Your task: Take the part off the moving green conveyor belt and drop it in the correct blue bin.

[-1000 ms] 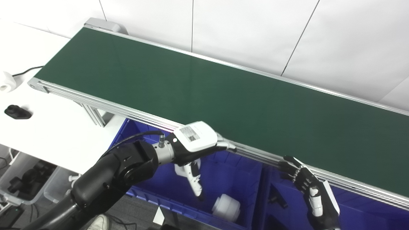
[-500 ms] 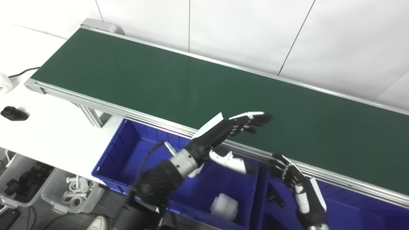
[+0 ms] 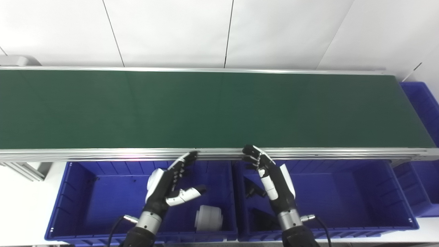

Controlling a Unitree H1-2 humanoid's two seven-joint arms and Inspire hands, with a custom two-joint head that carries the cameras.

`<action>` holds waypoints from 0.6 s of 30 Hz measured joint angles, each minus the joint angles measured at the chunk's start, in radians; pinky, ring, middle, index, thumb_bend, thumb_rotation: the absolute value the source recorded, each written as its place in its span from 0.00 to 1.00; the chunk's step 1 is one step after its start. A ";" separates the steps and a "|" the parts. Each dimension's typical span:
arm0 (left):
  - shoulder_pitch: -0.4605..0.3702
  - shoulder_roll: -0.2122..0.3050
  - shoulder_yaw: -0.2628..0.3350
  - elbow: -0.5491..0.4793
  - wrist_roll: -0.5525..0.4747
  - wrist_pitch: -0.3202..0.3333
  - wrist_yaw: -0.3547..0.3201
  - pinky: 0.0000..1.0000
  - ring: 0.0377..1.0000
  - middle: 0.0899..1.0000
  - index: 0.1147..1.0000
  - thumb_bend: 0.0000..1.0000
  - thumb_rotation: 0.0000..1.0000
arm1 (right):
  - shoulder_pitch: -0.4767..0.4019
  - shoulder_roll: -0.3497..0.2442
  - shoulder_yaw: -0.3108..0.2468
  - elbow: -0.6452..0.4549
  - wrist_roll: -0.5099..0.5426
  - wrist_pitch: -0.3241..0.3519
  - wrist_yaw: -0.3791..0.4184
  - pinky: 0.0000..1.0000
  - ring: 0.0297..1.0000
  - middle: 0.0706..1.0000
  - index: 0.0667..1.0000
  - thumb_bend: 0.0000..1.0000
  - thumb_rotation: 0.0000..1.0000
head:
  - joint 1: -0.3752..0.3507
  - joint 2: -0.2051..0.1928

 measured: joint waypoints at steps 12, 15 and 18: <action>0.001 0.031 -0.030 0.000 0.000 -0.001 -0.003 0.86 0.91 0.90 0.85 0.80 0.57 | 0.001 0.000 0.012 0.017 0.003 0.000 -0.004 0.70 0.76 0.80 0.83 0.77 1.00 | 0.008 -0.018; 0.001 0.031 -0.041 0.000 0.000 -0.006 -0.003 0.86 0.91 0.90 0.85 0.81 0.58 | -0.001 -0.002 0.013 0.025 0.008 0.000 -0.003 0.70 0.76 0.80 0.83 0.78 1.00 | 0.020 -0.026; 0.001 0.031 -0.047 0.004 0.001 -0.031 0.001 0.84 0.89 0.89 0.85 0.80 0.57 | -0.001 -0.007 0.013 0.032 0.023 -0.001 0.004 0.70 0.75 0.80 0.83 0.79 1.00 | 0.026 -0.040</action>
